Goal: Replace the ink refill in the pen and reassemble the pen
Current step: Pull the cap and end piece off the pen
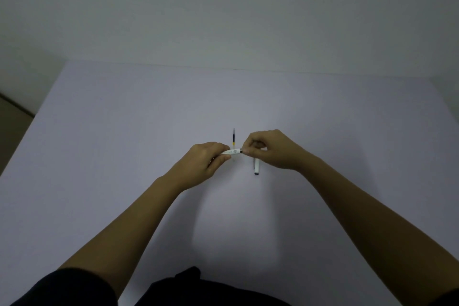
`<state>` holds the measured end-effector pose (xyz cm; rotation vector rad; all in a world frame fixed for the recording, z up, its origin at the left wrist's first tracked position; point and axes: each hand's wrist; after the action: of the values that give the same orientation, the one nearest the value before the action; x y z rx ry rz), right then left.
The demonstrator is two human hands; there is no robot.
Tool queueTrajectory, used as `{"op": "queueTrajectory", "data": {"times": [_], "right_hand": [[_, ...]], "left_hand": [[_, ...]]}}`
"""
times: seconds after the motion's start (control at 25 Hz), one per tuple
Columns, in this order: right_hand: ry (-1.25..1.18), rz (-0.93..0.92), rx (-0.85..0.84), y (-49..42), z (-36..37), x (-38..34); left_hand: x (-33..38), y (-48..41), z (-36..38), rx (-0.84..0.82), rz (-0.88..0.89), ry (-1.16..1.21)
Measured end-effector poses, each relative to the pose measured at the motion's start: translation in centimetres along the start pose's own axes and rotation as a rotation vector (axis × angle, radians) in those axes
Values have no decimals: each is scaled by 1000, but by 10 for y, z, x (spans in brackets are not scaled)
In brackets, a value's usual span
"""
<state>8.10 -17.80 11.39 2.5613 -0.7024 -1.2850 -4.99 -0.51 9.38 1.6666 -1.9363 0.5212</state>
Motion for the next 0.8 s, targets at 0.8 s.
{"op": "queueTrajectory", "data": {"times": [0.8], "right_hand": [[-55,-31,78,2,-8,2]], "left_hand": [[-2,-3,-2,10,-25,23]]}}
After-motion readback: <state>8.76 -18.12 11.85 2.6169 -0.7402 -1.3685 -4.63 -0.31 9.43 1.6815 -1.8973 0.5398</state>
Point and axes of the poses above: each hand's wrist, its own y-axis away from the middle knuckle, its own z-axis out of the palm, x = y × z, and after that the axes turned 13 degrees about -x, right-handed
